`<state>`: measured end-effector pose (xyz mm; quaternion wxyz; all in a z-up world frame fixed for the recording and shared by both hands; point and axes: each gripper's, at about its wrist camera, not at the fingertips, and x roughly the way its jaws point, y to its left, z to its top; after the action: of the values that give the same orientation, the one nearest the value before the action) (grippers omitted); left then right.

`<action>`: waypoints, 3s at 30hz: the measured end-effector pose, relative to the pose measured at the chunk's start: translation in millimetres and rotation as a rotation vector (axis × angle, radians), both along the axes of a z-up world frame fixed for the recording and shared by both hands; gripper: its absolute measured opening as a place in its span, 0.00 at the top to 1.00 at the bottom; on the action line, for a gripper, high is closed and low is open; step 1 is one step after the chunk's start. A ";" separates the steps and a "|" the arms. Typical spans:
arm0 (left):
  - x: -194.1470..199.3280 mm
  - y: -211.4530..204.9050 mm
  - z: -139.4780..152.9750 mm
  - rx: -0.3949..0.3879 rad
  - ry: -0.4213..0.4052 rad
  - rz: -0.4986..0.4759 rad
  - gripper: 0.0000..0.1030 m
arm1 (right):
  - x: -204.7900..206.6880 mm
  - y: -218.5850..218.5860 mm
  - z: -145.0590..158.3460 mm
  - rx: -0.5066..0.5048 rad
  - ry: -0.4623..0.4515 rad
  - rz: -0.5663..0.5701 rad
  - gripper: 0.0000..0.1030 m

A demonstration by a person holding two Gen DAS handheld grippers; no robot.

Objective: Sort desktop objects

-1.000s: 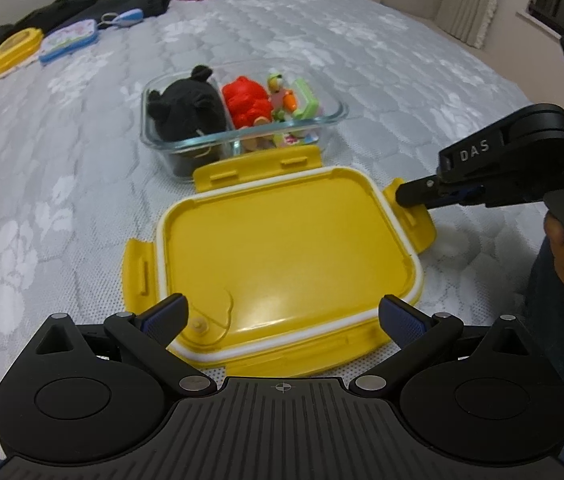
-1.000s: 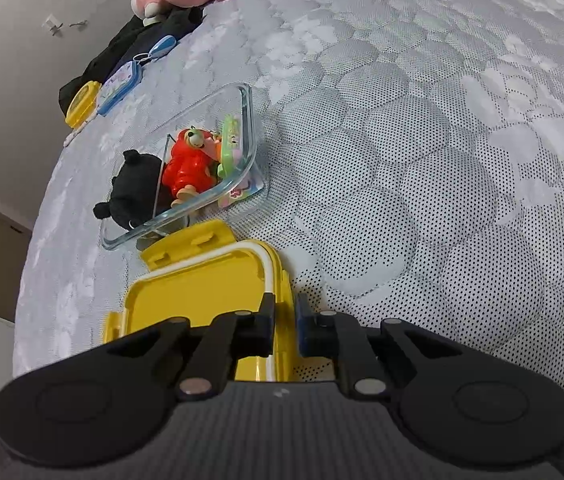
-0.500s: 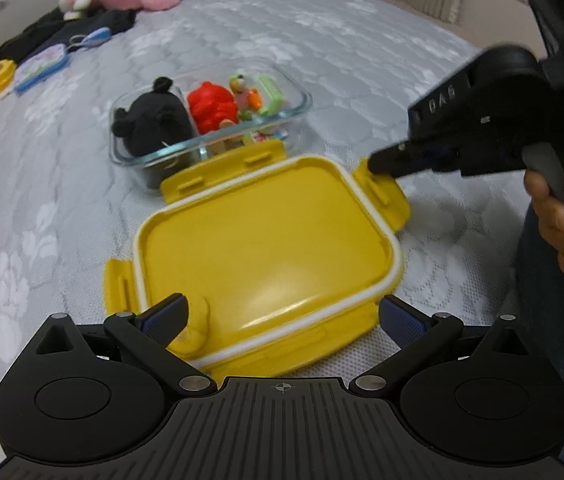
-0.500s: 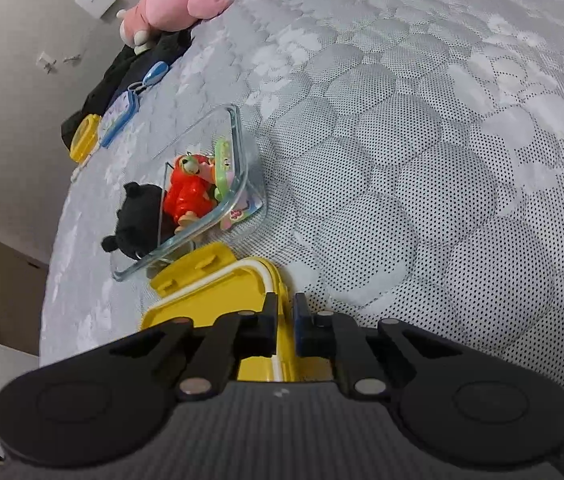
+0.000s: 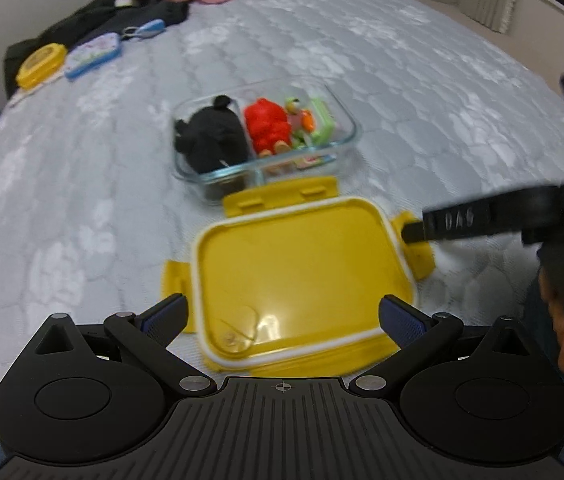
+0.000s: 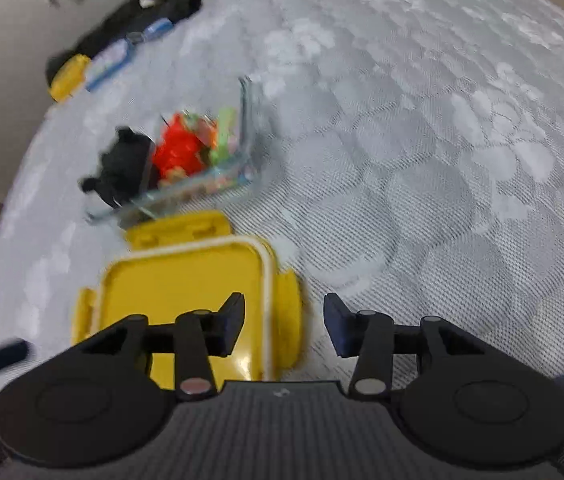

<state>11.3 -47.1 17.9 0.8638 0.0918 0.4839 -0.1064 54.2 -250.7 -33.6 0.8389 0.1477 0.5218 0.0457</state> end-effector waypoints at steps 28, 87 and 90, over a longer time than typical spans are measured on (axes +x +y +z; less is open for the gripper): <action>-0.2 -20.1 13.7 0.348 -0.201 -0.051 0.00 | -12.6 24.1 84.7 0.302 -0.118 0.089 0.94; -7.3 6.0 34.1 0.295 -0.154 -0.029 0.00 | 10.0 46.3 61.5 0.182 -0.051 0.207 0.88; -16.7 -11.7 18.9 0.412 -0.198 -0.103 0.00 | 4.9 42.5 58.3 0.263 -0.036 0.196 0.90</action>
<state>-5.4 -58.8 36.8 0.8634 0.3007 0.4031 -0.0401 59.1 -208.2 24.7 0.8130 0.2039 0.5083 0.1977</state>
